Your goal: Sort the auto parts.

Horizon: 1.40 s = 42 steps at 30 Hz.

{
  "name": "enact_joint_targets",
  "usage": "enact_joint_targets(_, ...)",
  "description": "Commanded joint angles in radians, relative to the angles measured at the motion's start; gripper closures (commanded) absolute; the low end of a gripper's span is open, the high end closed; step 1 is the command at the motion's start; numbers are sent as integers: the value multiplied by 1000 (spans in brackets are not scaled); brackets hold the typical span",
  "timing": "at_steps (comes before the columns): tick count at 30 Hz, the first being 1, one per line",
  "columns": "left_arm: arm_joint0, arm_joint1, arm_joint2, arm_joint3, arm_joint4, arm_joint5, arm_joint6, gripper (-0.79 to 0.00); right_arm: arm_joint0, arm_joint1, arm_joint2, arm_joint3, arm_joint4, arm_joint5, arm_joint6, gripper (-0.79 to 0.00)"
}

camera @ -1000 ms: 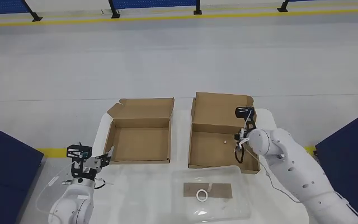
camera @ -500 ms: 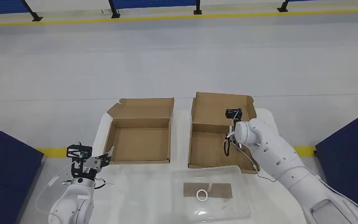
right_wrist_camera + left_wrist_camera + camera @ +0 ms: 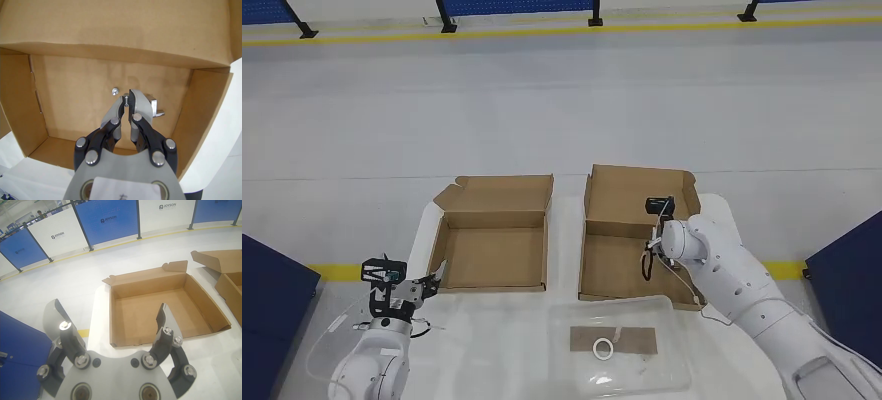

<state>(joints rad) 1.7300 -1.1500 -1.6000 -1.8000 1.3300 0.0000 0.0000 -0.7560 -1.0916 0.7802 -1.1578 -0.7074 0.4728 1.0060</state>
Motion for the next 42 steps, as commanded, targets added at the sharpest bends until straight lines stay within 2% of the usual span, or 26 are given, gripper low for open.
enact_joint_targets(1, 0, 0, 0, 0, 0, 0, 0, -785, 6, -6, -3, 19, 3, 1, -2, 0)
enact_joint_targets(25, 0, 0, 0, 0, 0, 0, 0, -785, 60, -79, -36, 191, 28, -24, -24, 0)
enact_joint_targets(35, 0, 0, 0, 0, 0, 0, 0, -785, 69, -96, -30, 227, 24, -34, -31, -120)
enact_joint_targets(42, 0, 0, 0, 0, 0, 0, 0, -785, 55, -89, 2, 186, 2, -28, -33, -197)
